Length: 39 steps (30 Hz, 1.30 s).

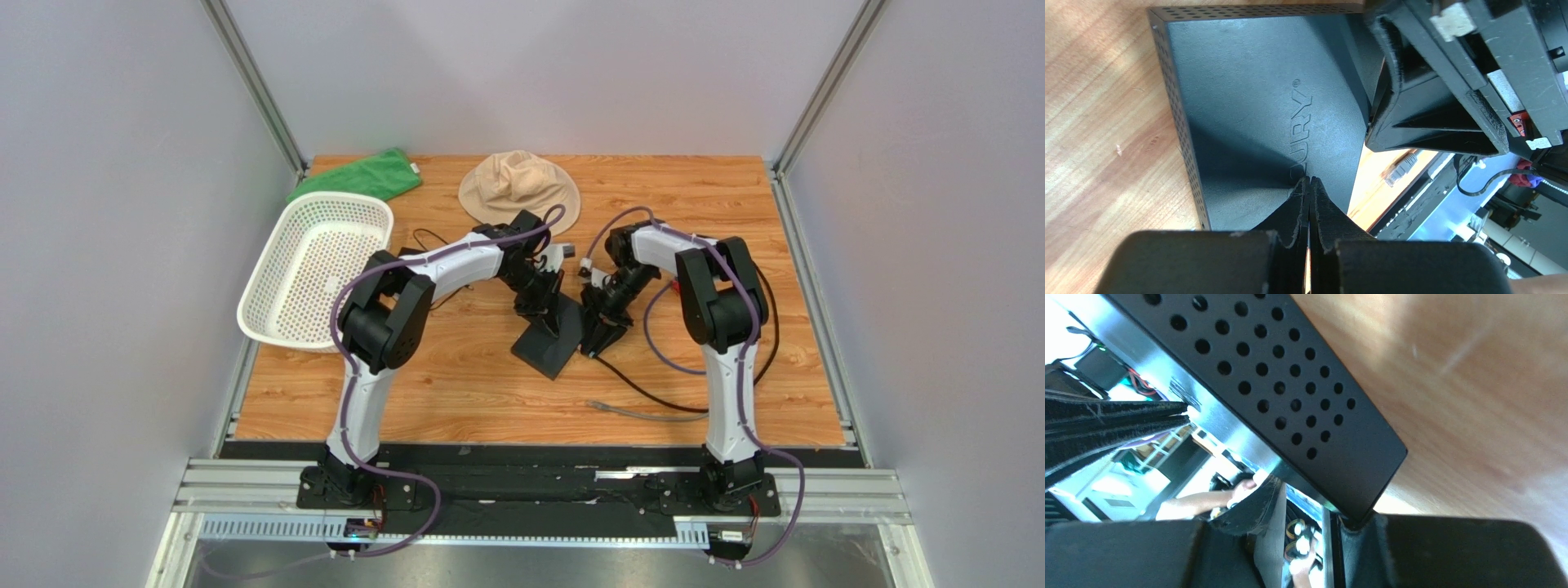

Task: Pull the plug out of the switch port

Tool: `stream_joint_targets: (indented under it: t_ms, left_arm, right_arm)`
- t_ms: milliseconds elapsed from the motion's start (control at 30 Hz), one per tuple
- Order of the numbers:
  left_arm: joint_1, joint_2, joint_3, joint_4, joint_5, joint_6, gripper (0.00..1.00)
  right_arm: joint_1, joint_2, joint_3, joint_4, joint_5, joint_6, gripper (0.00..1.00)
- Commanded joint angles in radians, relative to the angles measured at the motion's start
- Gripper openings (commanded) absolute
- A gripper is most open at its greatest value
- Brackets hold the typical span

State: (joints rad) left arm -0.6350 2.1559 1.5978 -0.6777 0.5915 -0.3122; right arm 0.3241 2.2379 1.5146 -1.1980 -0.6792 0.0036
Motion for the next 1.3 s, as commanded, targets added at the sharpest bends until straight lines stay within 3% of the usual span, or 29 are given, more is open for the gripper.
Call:
stream_joint_targets:
  t_ms: [0,167,367,500,533,633,733,867,967,1133,1267]
  left_arm:
    - [-0.002,0.058,-0.052,-0.023,-0.249,0.044,0.00]
    - [-0.002,0.064,-0.045,-0.031,-0.251,0.044,0.00]
    - [-0.003,0.062,-0.045,-0.029,-0.257,0.042,0.00]
    - [-0.003,0.039,-0.047,-0.029,-0.286,0.051,0.00]
    - [-0.003,0.010,-0.035,-0.031,-0.304,0.056,0.00]
    - [0.000,-0.063,-0.021,-0.030,-0.323,0.088,0.00]
    - [-0.005,-0.100,-0.004,-0.020,-0.317,0.114,0.00]
    - [-0.009,-0.087,0.024,-0.048,-0.378,0.137,0.00]
    - [-0.003,-0.085,0.042,-0.063,-0.397,0.150,0.00]
    - [0.027,-0.158,0.033,-0.062,-0.416,0.160,0.00]
    - [0.069,-0.202,-0.009,-0.022,-0.537,0.121,0.00]
  right_arm:
    - [0.024,0.036,-0.217,-0.037,0.268,0.038,0.00]
    - [-0.016,-0.128,-0.287,0.081,0.032,0.148,0.00]
    - [-0.052,-0.167,-0.327,0.245,0.006,0.156,0.00]
    - [-0.037,-0.054,-0.133,0.373,0.027,0.182,0.00]
    - [-0.025,-0.014,0.018,0.371,0.038,0.190,0.00]
    - [0.022,0.095,0.267,0.359,0.119,0.143,0.00]
    - [0.088,0.170,0.433,0.289,0.194,0.037,0.00]
    - [0.109,0.204,0.440,0.235,0.112,-0.054,0.00]
    - [0.093,0.252,0.461,0.098,0.035,-0.157,0.00]
    - [0.064,0.211,0.351,0.003,-0.080,-0.307,0.00]
    - [0.061,0.177,0.302,-0.041,-0.138,-0.419,0.00]
